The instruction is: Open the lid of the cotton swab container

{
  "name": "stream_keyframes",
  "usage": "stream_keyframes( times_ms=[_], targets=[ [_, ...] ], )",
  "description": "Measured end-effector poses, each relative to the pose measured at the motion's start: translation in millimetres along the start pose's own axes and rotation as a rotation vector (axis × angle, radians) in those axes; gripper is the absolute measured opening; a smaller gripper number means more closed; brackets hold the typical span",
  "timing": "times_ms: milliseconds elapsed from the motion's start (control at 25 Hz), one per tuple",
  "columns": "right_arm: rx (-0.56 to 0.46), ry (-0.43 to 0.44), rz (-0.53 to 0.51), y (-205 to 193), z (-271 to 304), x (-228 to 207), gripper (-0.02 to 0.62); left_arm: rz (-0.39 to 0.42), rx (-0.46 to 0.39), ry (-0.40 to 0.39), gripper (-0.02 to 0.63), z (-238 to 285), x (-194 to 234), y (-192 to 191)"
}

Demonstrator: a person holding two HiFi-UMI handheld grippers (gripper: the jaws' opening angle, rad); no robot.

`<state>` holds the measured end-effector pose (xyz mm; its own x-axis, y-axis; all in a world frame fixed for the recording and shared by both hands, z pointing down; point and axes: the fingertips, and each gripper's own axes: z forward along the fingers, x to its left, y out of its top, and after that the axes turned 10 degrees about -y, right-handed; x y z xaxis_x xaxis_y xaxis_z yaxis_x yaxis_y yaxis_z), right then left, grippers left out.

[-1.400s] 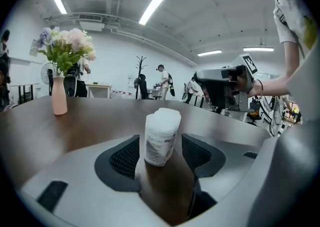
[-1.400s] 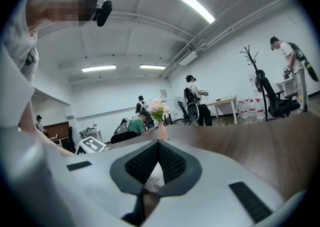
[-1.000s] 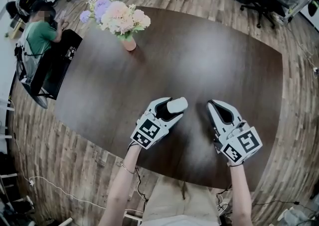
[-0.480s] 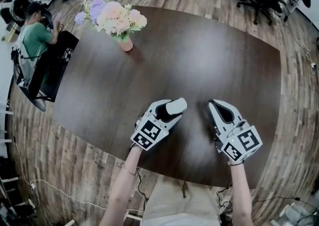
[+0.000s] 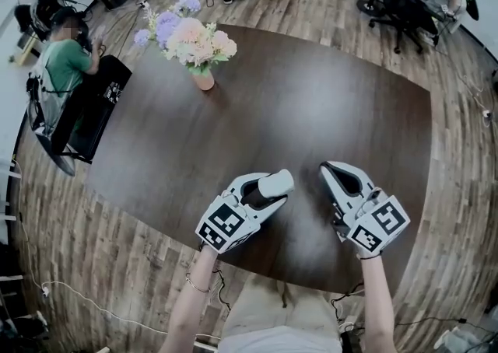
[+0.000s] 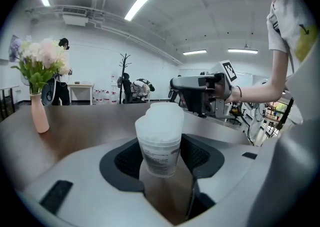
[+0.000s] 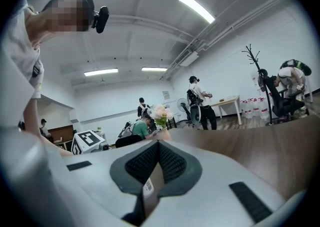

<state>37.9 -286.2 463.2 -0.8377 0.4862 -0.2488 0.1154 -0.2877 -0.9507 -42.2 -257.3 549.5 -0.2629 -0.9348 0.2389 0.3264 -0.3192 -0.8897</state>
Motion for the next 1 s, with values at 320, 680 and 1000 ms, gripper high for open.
stream_keyframes(
  times_ms=[320,680,1000],
  targets=[
    [-0.026,0.218,0.020,38,-22,43,0.021,-0.020,-0.006,-0.013,0.244,-27,-45,34],
    [0.025,0.521,0.009,65,-55,99,0.023,-0.004,-0.021,-0.018,0.244,-49,-91,72],
    [0.081,0.682,0.008,80,-75,132,0.157,0.010,-0.037,-0.026,0.242,-60,-124,92]
  ],
)
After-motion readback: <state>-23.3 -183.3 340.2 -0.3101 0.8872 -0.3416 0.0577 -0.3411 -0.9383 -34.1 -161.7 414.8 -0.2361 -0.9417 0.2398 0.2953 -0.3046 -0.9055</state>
